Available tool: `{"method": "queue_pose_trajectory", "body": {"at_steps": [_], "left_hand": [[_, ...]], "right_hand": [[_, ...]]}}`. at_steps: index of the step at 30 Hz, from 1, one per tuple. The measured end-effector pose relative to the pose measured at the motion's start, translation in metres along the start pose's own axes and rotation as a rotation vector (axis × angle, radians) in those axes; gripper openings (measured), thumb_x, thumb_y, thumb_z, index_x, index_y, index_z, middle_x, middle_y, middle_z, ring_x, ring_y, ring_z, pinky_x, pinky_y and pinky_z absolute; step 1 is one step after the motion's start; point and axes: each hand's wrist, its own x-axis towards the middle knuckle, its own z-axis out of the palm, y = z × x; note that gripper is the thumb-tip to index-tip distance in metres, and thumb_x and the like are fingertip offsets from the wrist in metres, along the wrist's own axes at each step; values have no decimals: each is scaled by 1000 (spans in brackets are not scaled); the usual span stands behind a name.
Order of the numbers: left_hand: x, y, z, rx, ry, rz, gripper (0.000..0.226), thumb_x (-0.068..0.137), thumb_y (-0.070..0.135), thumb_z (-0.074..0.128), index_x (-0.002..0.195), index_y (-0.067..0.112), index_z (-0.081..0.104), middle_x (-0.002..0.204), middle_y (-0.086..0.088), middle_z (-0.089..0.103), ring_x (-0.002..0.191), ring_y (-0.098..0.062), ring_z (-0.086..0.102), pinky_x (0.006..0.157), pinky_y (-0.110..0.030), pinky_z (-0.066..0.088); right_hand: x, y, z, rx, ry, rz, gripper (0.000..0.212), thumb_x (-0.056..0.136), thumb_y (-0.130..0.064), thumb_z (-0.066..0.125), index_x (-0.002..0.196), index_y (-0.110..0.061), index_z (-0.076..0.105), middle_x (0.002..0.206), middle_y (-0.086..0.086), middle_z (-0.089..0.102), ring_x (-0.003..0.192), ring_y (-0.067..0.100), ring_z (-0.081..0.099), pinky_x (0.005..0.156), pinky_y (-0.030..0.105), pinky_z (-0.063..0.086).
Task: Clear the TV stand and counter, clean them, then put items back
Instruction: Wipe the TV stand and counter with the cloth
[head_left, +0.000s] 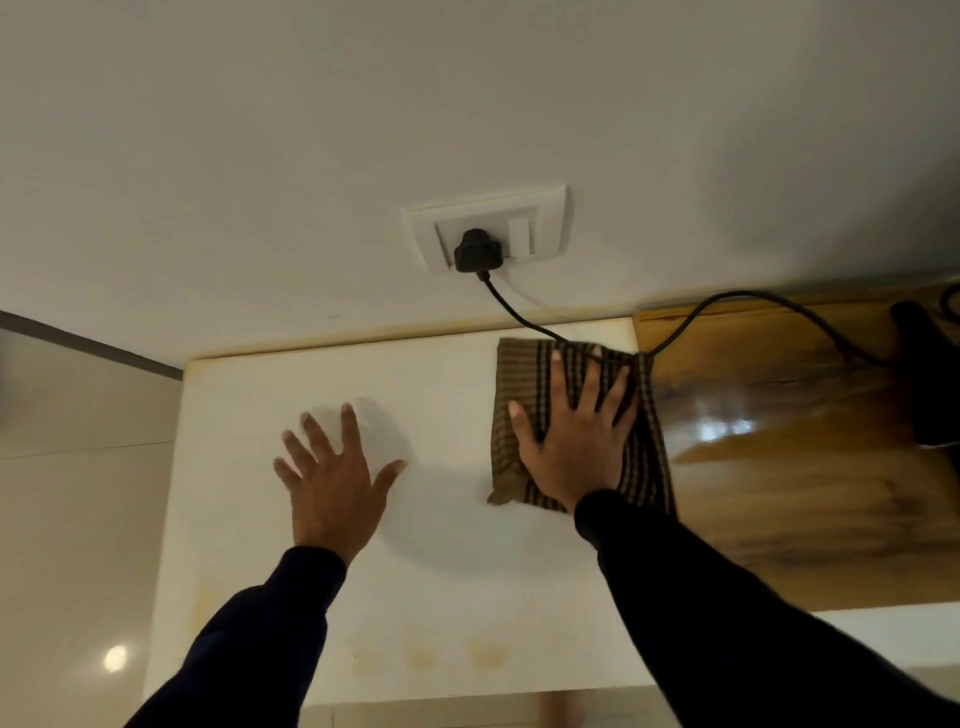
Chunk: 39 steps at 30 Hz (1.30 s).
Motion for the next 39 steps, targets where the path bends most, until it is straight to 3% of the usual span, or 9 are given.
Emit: {"method": "queue_pose_trajectory", "body": {"at_steps": [2,4,9,15,19,25,28,33,39], "left_hand": [[2,-7,14,-86,-87,-70,93,92,72,28,160,17,-4,160,-34,-6,145,-60,2,108,-75,21],[4,-6,20,-122,-89,-35,92,91,72,22,159,19,-11,160,-33,-15,145,-60,-5,107,-78,19],[5,-6,26,-143,-54,-22,94,85,76,11,158,22,-12,159,-32,-17,144,-61,-8,105,-80,16],[5,-6,21,-112,-52,-32,94,87,81,3,159,22,-8,160,-35,-9,144,-63,1,101,-81,25],[3,-5,19,-93,-63,-48,100,80,80,-7,160,20,-5,159,-38,-3,143,-63,6,100,-80,28],[4,-4,23,-116,-53,-44,93,87,77,-3,160,21,2,161,-34,0,143,-63,9,98,-80,28],[4,-3,23,-71,-81,-32,85,93,73,2,159,22,-8,162,-31,-10,143,-63,2,102,-79,26],[2,-14,14,-39,-98,66,77,100,63,10,157,19,-17,162,-23,-22,143,-63,-4,108,-76,24],[-10,-50,7,-249,-64,244,70,104,54,7,158,13,-13,166,-9,-18,151,-47,-6,117,-66,22]], "right_hand": [[19,-16,3,-3,3,0,85,93,-77,26,162,-26,20,165,24,20,148,57,13,116,71,13],[26,-26,4,-23,4,-15,86,93,-78,24,162,-27,19,165,24,19,147,58,13,118,72,7],[3,-36,4,-50,-30,-287,83,94,-78,23,163,-31,14,170,18,5,153,52,0,119,70,1],[-91,-14,10,-8,-162,-518,70,100,-71,24,160,-36,24,172,4,8,157,38,-4,122,64,7],[-89,23,13,20,-94,-386,59,106,-57,25,162,-37,18,171,-6,5,158,30,1,126,57,7],[-7,11,7,-43,62,-20,70,99,-59,30,161,-26,26,168,13,22,154,45,12,123,62,12],[25,-31,12,-42,77,104,72,99,-58,25,160,-18,26,163,23,28,149,53,16,119,69,13],[31,-100,29,-51,108,36,76,99,-59,21,161,-15,23,166,23,18,151,53,7,119,70,7],[7,-167,47,-60,115,-74,75,100,-59,21,161,-17,21,167,22,17,152,51,8,120,69,8]]}}
